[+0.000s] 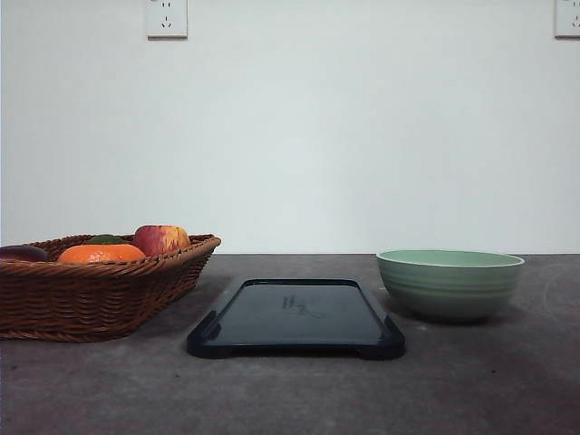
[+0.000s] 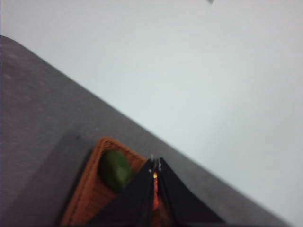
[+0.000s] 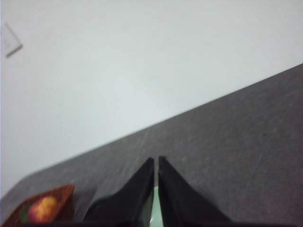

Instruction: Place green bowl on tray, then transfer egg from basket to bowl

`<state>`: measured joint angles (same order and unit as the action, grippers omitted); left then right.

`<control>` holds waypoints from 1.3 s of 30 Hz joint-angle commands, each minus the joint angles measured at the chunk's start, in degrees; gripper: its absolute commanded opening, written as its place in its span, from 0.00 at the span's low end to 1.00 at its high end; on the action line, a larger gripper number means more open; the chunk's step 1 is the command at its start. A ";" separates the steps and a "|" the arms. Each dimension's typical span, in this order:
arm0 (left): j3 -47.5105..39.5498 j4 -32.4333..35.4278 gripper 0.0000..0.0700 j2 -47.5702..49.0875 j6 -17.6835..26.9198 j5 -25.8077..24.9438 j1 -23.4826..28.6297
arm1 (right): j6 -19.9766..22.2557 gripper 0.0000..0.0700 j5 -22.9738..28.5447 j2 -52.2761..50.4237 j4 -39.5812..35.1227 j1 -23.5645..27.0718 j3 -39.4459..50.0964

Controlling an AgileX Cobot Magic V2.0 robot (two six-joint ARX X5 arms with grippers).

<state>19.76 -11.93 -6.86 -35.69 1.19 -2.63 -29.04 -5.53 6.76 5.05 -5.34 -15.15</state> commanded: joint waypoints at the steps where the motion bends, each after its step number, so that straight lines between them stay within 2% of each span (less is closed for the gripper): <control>1: 4.06 -2.16 0.00 -2.44 5.59 -0.61 0.09 | 3.17 0.01 -1.49 1.79 0.46 -0.15 -2.67; 5: 11.04 -5.46 0.00 -9.45 10.97 -5.25 0.09 | 7.48 0.01 -4.77 7.62 3.44 -0.15 -8.27; 10: 18.47 -9.91 0.00 -19.05 14.41 -11.07 0.07 | 12.23 0.01 -7.34 15.12 6.88 -0.15 -14.18; 18: 27.00 -14.62 0.00 -33.20 24.27 -19.25 -0.60 | 20.22 0.01 -15.81 26.43 9.29 -0.28 -19.71; 20: 28.45 -15.40 0.00 -35.55 25.93 -20.00 -1.33 | 21.88 0.01 -17.16 28.90 9.97 -0.76 -20.49; 27: 33.14 -20.25 0.00 -42.44 33.39 -20.79 -5.69 | 28.57 0.01 -17.19 36.31 13.79 -4.62 -22.93; 30: 34.27 -22.59 0.00 -44.45 35.30 -20.79 -7.04 | 29.14 0.01 -17.15 38.08 14.14 -6.08 -23.18; 34: 34.33 -23.16 0.01 -45.45 35.46 -20.79 -7.63 | 29.14 0.01 -16.95 38.52 14.28 -6.93 -23.16; 36: 34.33 -22.93 0.19 -45.47 35.46 -20.79 -7.61 | 29.11 0.11 -16.93 38.46 14.29 -6.91 -23.18; 37: 34.33 -22.79 0.31 -45.47 35.46 -20.79 -7.61 | 29.10 0.20 -16.90 38.46 14.30 -6.91 -23.18; 38: 34.33 -22.79 0.43 -45.47 35.46 -20.77 -7.61 | 29.10 0.34 -16.90 38.46 14.32 -6.91 -23.18; 39: 34.33 -22.79 0.52 -45.47 35.46 -20.76 -7.61 | 29.10 0.44 -16.90 38.46 14.32 -6.91 -23.18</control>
<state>52.80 -35.35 -52.05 -1.02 -19.44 -10.04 -0.30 -22.41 45.01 19.64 -12.01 -37.15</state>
